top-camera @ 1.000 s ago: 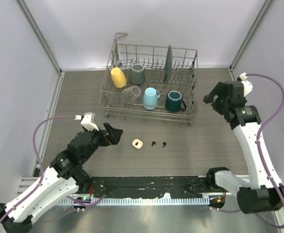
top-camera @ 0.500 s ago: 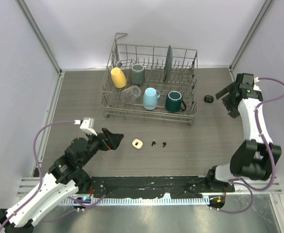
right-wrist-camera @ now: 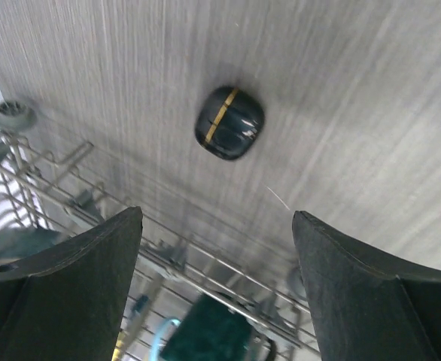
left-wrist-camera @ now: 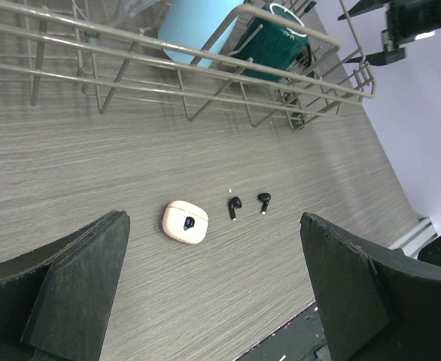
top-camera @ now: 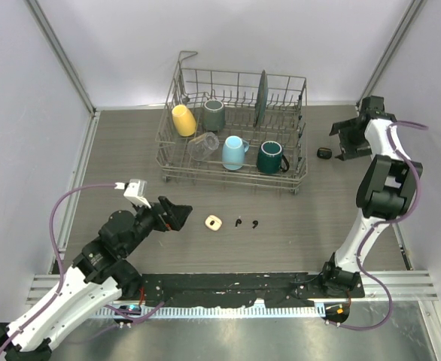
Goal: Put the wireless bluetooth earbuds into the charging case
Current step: Pick up the charging case at the center of the board.
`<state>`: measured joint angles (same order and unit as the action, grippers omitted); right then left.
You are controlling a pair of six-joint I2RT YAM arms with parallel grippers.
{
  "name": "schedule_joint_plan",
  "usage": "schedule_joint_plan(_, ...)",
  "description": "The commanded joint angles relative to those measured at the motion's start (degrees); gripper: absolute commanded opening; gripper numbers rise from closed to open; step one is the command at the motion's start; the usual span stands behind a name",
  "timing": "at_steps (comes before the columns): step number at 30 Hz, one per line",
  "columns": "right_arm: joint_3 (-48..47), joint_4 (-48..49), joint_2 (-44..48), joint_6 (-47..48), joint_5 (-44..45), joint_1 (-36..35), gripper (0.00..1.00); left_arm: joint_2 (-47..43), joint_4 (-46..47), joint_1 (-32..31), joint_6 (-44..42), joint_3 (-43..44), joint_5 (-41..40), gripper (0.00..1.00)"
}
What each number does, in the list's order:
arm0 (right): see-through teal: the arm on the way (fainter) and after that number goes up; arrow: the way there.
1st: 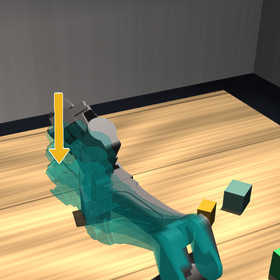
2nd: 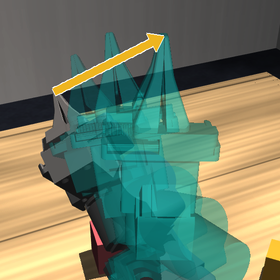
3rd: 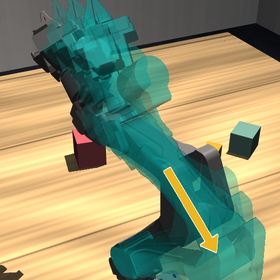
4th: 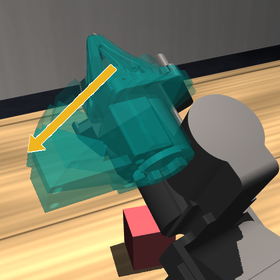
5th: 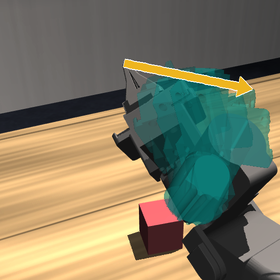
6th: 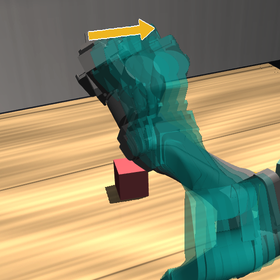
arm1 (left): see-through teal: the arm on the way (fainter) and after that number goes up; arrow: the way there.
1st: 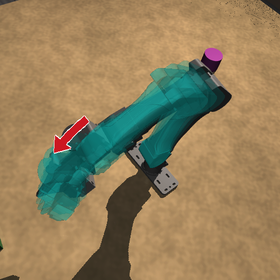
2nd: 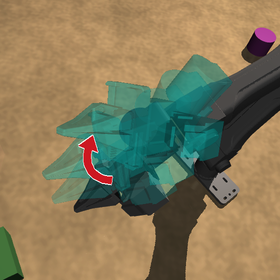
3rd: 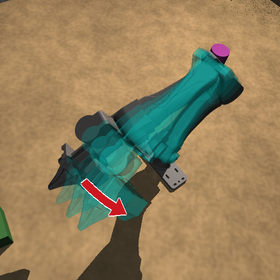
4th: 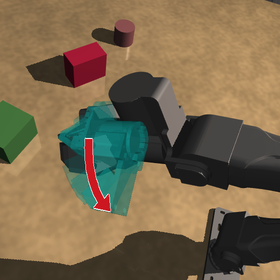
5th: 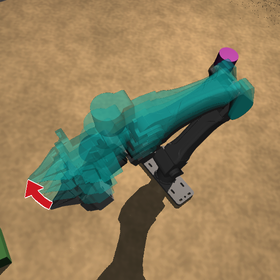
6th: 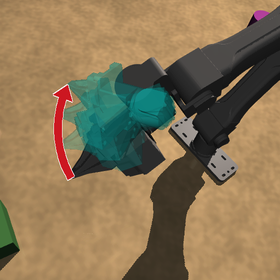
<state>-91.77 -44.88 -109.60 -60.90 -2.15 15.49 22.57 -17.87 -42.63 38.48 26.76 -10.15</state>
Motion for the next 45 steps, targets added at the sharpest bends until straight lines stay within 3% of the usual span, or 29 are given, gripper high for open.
schedule_joint_plan(1, -10.25, -5.47, -7.19, -8.95, -2.85, -0.19, 0.86, -2.78, -0.32, 0.09, -0.51, -0.48, -1.45, 1.0)
schedule_joint_plan(5, -17.47, -11.97, -13.96, -11.6, -3.21, -0.19, 0.84, -4.11, -2.08, 0.09, -0.6, -0.31, -2.85, 1.0)
schedule_joint_plan(10, -20.73, -13.38, -17.75, -13.8, -3.83, -0.28, 0.83, -5.08, -2.43, 0.09, -0.6, -0.48, -4.0, 1.0)
schedule_joint_plan(37, -21.52, -12.42, -23.64, -19.6, -3.21, 0.25, 0.8, -1.47, -3.49, 0.09, -1.21, 1.27, -3.12, 1.0)
schedule_joint_plan(45, -19.77, -11.2, -24.43, -19.34, -3.29, 1.13, 0.74, -1.3, -3.4, 0.09, -1.39, 1.19, -3.03, 1.0)
